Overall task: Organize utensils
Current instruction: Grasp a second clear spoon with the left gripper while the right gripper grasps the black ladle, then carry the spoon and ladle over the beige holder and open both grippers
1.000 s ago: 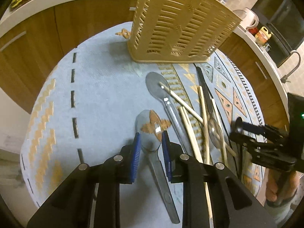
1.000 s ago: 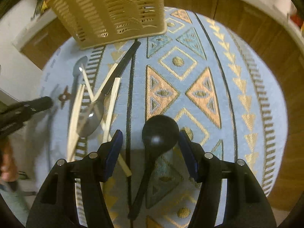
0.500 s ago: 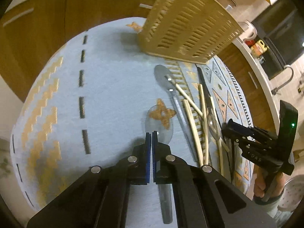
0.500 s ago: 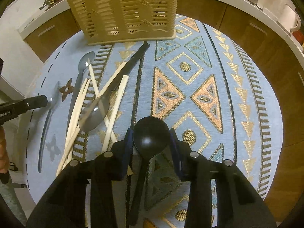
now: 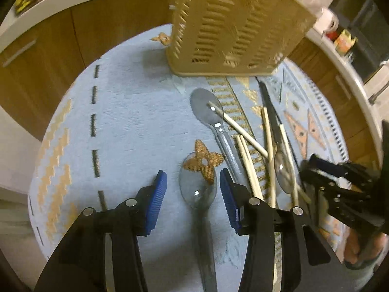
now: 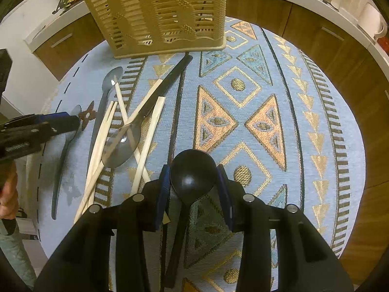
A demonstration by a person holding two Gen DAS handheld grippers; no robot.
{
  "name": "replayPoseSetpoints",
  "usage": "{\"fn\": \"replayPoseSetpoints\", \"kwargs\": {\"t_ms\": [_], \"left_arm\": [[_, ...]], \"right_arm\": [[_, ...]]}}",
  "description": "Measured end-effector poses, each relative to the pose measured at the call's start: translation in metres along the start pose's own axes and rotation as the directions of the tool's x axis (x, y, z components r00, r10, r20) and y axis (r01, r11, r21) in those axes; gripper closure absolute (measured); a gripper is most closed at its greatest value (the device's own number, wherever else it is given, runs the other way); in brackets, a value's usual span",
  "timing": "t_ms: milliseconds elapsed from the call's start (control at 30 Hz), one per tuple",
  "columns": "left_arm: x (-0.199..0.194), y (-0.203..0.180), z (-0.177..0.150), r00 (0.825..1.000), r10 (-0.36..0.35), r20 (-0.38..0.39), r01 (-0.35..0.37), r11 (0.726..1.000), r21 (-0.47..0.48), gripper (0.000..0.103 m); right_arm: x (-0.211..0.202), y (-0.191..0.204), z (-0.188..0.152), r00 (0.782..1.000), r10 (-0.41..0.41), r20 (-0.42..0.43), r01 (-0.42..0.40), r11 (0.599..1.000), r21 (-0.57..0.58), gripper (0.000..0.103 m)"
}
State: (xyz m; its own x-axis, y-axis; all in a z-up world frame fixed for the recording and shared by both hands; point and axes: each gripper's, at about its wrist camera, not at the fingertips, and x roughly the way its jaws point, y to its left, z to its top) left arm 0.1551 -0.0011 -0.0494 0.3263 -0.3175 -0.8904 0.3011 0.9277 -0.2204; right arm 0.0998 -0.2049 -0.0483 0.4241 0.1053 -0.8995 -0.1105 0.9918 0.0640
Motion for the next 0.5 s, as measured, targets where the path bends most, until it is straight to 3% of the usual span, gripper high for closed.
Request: {"fn": "replayPoseSetpoints", "kwargs": {"t_ms": [133,200,233,333,400,500], "left_arm": [[0.006,-0.017,0.002,0.996,0.087,0.002,-0.087,0.994,0.06,0.061],[0.007,-0.026,-0.001,0.988,0.156,0.018,-0.157,0.983,0.098,0.072],[0.008,-0.028,-0.003,0.987,0.161,0.024,-0.163,0.981,0.106,0.072],[0.001,-0.031,-0.007,0.985,0.155,0.078,-0.162,0.981,0.102,0.072],[-0.015,-0.031,-0.01,0.983,0.102,0.155,-0.116,0.989,0.09,0.072],[-0.042,-0.032,-0.014,0.964,0.053,0.261,-0.077,0.994,0.081,0.072]], "right_arm": [[-0.001,-0.002,0.0,1.0,0.012,0.01,-0.012,1.0,-0.014,0.068],[-0.002,-0.003,-0.001,0.999,0.025,0.023,-0.024,1.0,-0.017,0.068],[-0.004,-0.004,-0.002,0.999,0.034,0.032,-0.034,0.999,-0.018,0.068],[-0.013,-0.003,-0.004,0.995,0.058,0.08,-0.056,0.998,-0.032,0.068],[-0.025,-0.003,-0.005,0.989,0.075,0.127,-0.069,0.996,-0.05,0.068],[-0.043,-0.002,-0.005,0.975,0.107,0.194,-0.094,0.993,-0.076,0.068]]}}
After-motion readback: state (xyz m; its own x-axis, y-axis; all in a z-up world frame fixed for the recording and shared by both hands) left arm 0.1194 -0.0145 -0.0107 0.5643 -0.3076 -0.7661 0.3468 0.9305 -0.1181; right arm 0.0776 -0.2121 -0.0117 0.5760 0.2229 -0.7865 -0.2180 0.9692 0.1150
